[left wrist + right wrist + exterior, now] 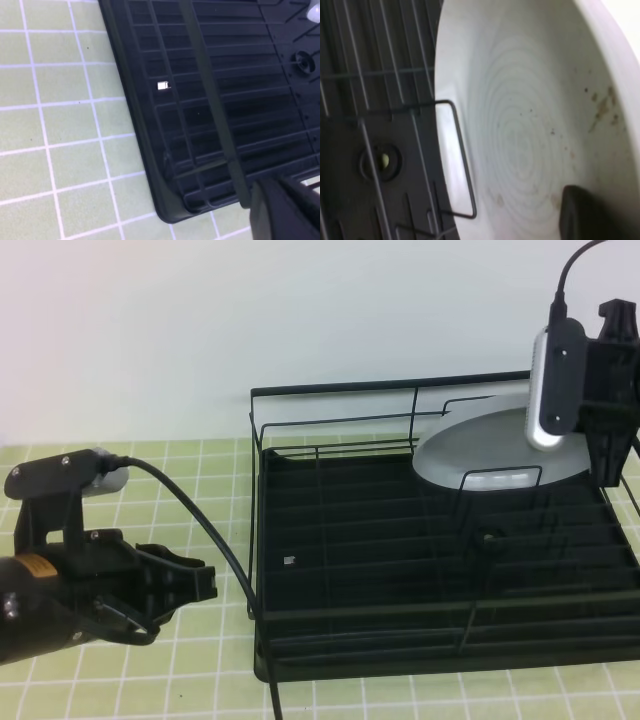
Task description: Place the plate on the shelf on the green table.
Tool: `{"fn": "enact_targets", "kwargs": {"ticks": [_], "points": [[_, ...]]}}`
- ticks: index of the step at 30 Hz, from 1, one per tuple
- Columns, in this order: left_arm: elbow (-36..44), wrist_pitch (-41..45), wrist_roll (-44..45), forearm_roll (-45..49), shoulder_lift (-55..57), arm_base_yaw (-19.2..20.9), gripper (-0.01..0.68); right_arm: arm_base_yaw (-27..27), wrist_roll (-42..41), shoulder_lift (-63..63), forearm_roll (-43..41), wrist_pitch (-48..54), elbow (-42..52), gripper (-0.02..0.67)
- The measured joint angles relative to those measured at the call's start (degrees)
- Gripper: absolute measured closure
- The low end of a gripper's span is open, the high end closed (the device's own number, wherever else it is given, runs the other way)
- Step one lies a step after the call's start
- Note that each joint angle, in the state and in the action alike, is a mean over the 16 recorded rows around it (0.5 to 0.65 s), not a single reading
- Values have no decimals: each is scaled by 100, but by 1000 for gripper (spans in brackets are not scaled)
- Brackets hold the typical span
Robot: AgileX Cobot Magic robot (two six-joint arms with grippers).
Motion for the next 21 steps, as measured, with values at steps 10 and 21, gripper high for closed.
{"fn": "enact_targets", "kwargs": {"ticks": [10,21], "points": [[-1,-25,7,-1,0,0,675,0,4,1,177,-212,0,433],[-2,-8,9,5,2,-1,675,0,217,-156,374,-323,0,393]]}}
